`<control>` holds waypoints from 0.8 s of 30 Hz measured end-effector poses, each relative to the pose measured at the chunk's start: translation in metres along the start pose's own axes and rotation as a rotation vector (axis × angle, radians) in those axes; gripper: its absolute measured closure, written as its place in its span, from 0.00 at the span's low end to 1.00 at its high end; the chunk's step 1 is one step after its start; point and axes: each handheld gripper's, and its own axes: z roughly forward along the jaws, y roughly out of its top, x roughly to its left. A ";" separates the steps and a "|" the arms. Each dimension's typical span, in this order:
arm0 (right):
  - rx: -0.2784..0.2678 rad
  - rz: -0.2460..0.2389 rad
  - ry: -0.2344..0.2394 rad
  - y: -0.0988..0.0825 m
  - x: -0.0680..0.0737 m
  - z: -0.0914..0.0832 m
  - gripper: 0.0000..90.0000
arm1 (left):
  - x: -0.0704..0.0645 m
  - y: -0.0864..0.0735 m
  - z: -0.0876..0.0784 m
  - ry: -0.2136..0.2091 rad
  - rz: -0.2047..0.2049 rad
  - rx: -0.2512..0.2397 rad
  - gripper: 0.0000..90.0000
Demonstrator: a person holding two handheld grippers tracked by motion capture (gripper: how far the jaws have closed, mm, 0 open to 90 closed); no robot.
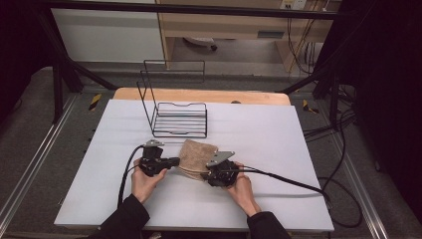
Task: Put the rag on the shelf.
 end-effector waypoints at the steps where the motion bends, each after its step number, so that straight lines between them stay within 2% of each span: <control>1: 0.006 0.004 -0.005 0.001 -0.001 0.000 0.77 | 0.000 0.000 0.000 -0.006 -0.001 -0.001 0.96; 2: 0.006 0.004 -0.005 0.001 -0.001 0.000 0.77 | -0.001 0.000 0.000 -0.013 -0.002 -0.004 0.96; 3: 0.009 0.005 -0.013 0.001 -0.002 0.000 0.83 | -0.001 0.000 0.001 -0.025 -0.004 -0.006 0.96; 6: 0.015 0.025 -0.031 0.002 -0.004 0.000 0.90 | -0.004 0.000 0.002 -0.020 0.006 -0.007 0.96; 7: 0.015 0.025 -0.031 0.002 -0.004 0.000 0.90 | -0.004 0.000 0.002 -0.021 0.006 -0.008 0.96; 8: 0.015 0.048 -0.031 0.003 -0.004 -0.001 0.91 | -0.004 0.000 0.002 -0.023 0.004 -0.009 0.96; 13: 0.000 0.070 -0.014 0.005 -0.003 -0.005 0.92 | -0.002 0.002 -0.003 -0.026 0.005 -0.016 0.96; 16: -0.011 0.075 0.004 0.008 0.003 -0.011 0.92 | 0.000 0.003 -0.008 -0.030 -0.002 -0.021 0.96; 18: -0.012 0.065 0.034 0.013 0.016 -0.016 0.92 | 0.001 0.002 -0.012 -0.023 0.003 -0.012 0.96; 20: -0.013 0.065 0.043 0.014 0.020 -0.016 0.92 | 0.000 0.001 -0.016 -0.008 0.021 -0.003 0.96; 24: -0.018 0.091 0.097 0.018 0.037 -0.012 0.92 | 0.001 -0.004 -0.024 0.019 0.051 0.021 0.96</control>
